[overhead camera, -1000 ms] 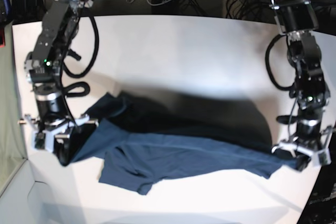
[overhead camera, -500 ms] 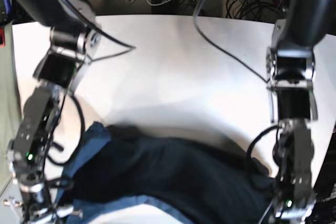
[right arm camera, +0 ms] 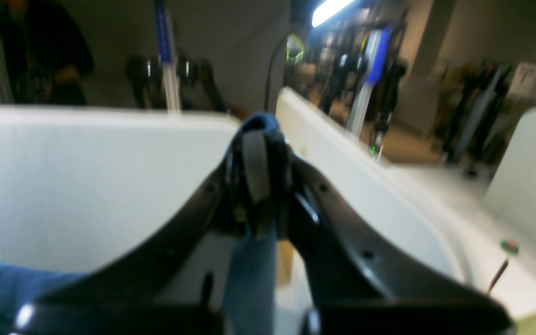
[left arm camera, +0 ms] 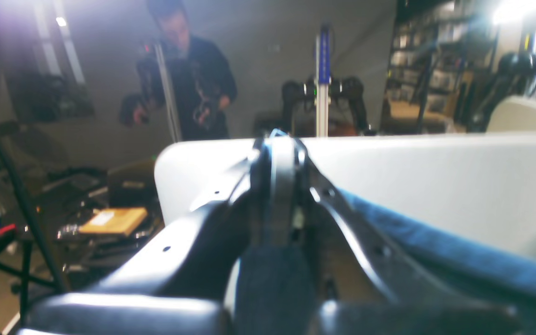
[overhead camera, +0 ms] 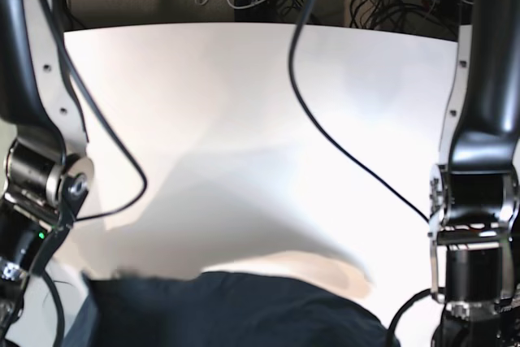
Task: Layout the t-shirt on the table in an organized manner, then fold the t-shirt properly
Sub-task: 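Lift the shirt high with both grippers and lay it flat, then pull the shirt corners apart with both grippers to smooth it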
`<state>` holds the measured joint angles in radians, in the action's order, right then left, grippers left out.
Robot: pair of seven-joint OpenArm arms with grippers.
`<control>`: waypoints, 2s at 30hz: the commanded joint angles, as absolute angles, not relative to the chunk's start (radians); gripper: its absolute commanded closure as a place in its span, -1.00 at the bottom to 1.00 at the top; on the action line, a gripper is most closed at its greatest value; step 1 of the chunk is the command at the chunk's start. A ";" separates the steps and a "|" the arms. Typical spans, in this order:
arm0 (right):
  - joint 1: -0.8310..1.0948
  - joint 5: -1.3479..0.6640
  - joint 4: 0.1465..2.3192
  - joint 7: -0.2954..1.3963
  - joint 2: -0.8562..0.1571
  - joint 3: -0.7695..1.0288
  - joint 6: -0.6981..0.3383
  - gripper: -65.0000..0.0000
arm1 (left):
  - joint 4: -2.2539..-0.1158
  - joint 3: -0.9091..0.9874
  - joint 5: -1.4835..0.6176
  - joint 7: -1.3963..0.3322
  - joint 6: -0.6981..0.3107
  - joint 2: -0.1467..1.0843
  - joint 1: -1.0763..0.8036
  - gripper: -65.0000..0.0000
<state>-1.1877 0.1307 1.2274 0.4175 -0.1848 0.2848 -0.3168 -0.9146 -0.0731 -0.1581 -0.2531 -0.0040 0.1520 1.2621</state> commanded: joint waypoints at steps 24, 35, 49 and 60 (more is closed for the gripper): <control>-0.107 0.058 1.952 0.412 -0.042 0.280 -0.320 1.00 | -1.797 0.133 -0.162 -0.395 -0.005 0.280 0.163 0.99; 0.348 0.022 1.959 0.328 0.061 0.171 -0.325 1.00 | -1.781 0.285 -0.156 -0.397 -0.005 0.341 -0.194 0.99; 0.484 0.025 1.862 0.331 -0.012 0.104 -0.325 1.00 | -1.615 0.285 -0.156 -0.397 -0.005 0.364 -0.286 0.98; 0.518 0.025 1.873 0.328 -0.022 -0.028 -0.326 1.00 | -1.592 0.467 -0.156 -0.397 -0.005 0.433 -0.214 0.98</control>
<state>0.5095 0.0353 1.8530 0.3538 -0.0135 -0.0311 -0.3244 -1.5749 0.4603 -0.1593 -0.4267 -0.0082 0.4110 -0.2272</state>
